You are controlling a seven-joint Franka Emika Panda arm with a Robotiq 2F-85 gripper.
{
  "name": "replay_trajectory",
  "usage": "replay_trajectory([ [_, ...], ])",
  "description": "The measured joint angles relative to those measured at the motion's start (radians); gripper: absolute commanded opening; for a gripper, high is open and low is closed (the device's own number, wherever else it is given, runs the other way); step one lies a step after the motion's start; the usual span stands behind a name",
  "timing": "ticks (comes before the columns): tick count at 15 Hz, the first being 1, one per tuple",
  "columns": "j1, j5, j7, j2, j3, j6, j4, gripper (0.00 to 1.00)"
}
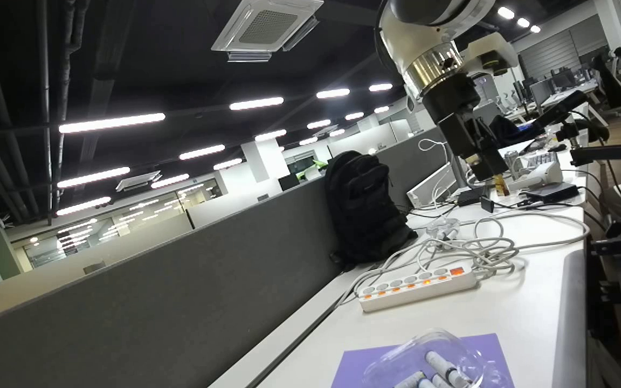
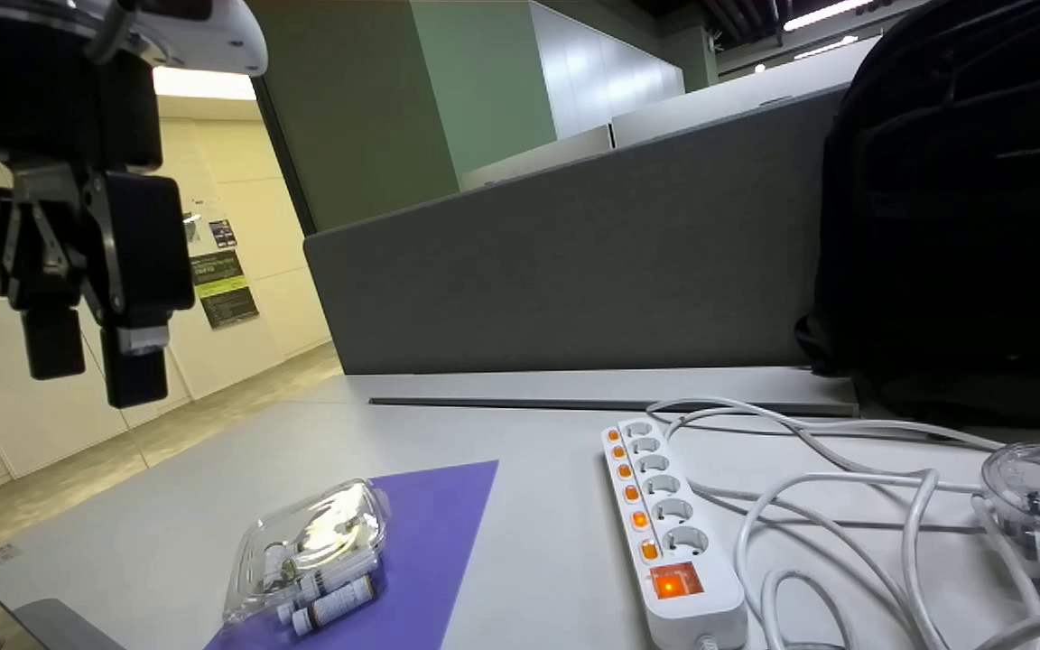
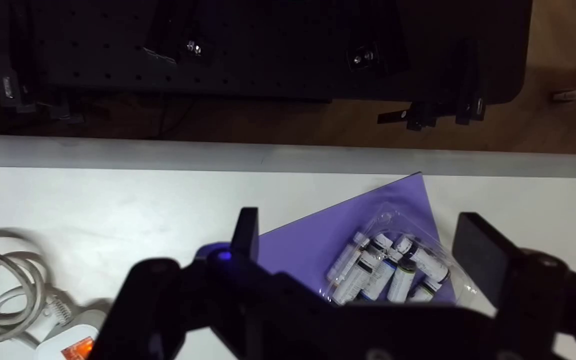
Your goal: Turn off the third from last switch on the extension cord
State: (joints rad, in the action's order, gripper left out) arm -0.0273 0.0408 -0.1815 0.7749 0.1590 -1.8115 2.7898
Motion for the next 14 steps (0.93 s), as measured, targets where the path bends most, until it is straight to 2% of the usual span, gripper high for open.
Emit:
replay_trajectory([
  [3,-0.003,0.000,-0.010,-0.007,0.001,-0.009,-0.002,1.00],
  [7,-0.023,-0.011,-0.028,-0.049,0.007,-0.089,-0.014,1.00],
  [14,-0.084,-0.083,-0.069,-0.226,0.027,-0.445,-0.053,1.00],
])
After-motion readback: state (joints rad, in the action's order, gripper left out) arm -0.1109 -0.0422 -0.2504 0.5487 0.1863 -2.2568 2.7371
